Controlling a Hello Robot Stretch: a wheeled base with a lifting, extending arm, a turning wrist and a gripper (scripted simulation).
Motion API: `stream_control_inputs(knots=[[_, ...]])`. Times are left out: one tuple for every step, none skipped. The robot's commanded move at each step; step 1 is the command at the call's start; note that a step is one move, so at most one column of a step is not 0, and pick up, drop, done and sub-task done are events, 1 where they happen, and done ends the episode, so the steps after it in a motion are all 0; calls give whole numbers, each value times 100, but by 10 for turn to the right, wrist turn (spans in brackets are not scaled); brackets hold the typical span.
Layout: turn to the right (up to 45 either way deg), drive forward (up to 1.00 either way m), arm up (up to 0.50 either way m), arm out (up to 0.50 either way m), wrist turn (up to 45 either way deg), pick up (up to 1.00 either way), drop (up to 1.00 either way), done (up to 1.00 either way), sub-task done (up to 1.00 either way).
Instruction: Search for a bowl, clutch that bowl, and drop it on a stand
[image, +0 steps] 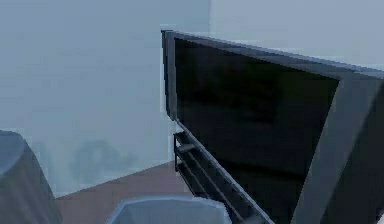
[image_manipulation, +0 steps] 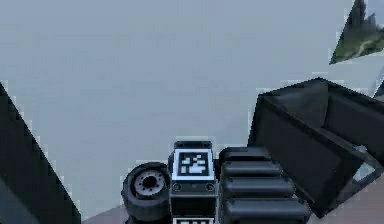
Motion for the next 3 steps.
stream_control_inputs(knots=[[-450,0,0,0,0,0,0,0,0],[-450,0,0,0,0,0,0,0,0],[-90,0,0,0,0,0,0,0,0]])
